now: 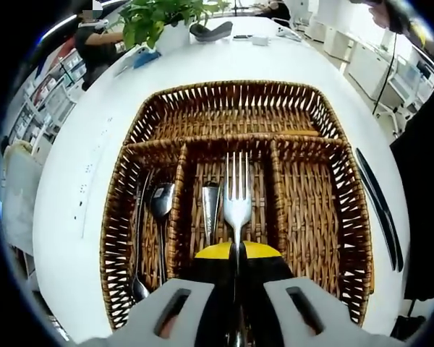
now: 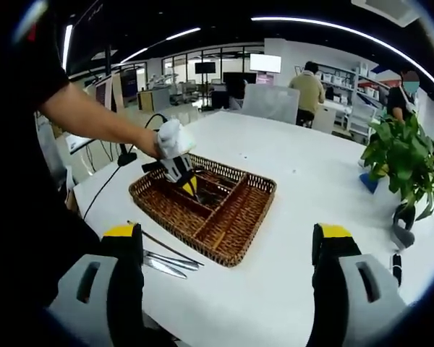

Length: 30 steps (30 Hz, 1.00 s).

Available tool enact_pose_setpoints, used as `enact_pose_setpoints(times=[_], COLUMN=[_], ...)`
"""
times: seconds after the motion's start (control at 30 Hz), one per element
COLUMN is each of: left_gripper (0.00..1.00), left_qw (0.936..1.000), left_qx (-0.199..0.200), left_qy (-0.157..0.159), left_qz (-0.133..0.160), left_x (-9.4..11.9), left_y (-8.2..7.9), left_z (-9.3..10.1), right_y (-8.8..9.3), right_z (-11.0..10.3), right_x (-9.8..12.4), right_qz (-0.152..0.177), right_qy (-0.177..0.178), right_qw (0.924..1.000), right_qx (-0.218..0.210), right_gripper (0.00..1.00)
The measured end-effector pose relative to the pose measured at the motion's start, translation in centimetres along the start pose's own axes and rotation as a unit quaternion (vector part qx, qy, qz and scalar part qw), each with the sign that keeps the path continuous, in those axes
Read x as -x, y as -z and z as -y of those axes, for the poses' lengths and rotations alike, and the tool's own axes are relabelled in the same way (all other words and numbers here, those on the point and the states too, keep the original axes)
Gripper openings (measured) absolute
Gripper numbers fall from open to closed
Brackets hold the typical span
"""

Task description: Arrange the knives, forks, and spoons in their matching storage slots by inserting each utensil handle-first until every utensil is classified and aligned in the correct compartment

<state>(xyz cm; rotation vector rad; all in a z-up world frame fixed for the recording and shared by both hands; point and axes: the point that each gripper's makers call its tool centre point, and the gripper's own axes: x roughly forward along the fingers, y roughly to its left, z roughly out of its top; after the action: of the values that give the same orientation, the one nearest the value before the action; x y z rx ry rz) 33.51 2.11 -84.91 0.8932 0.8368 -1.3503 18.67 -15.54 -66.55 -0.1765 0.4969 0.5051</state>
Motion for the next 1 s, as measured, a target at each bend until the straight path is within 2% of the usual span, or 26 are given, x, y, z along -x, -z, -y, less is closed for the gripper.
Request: enact_pose_setpoints(times=[0.17, 0.53, 0.67, 1.0], left_gripper=[0.01, 0.01, 0.02, 0.02], left_qw=[1.0000, 0.9999, 0.9998, 0.9999], left_qx=[-0.003, 0.000, -0.013, -0.003], left_qy=[-0.002, -0.009, -0.012, -0.011], left_qz=[-0.004, 0.005, 0.004, 0.009], left_x=[-0.3, -0.6, -0.7, -1.1], left_y=[0.0, -0.2, -0.1, 0.2], left_z=[0.0, -0.3, -0.3, 0.0], right_y=[-0.6, -0.6, -0.6, -0.4], right_z=[0.2, 0.2, 0.1, -0.2], right_x=[0.2, 0.5, 0.5, 0.9], right_qz=[0.010, 0.013, 0.012, 0.009], right_qy=[0.006, 0.010, 0.009, 0.009], right_qw=[0.9999, 0.9999, 0.9999, 0.9999], right_qx=[0.002, -0.007, -0.007, -0.009], right_gripper=[1.00, 1.00, 1.00, 1.00])
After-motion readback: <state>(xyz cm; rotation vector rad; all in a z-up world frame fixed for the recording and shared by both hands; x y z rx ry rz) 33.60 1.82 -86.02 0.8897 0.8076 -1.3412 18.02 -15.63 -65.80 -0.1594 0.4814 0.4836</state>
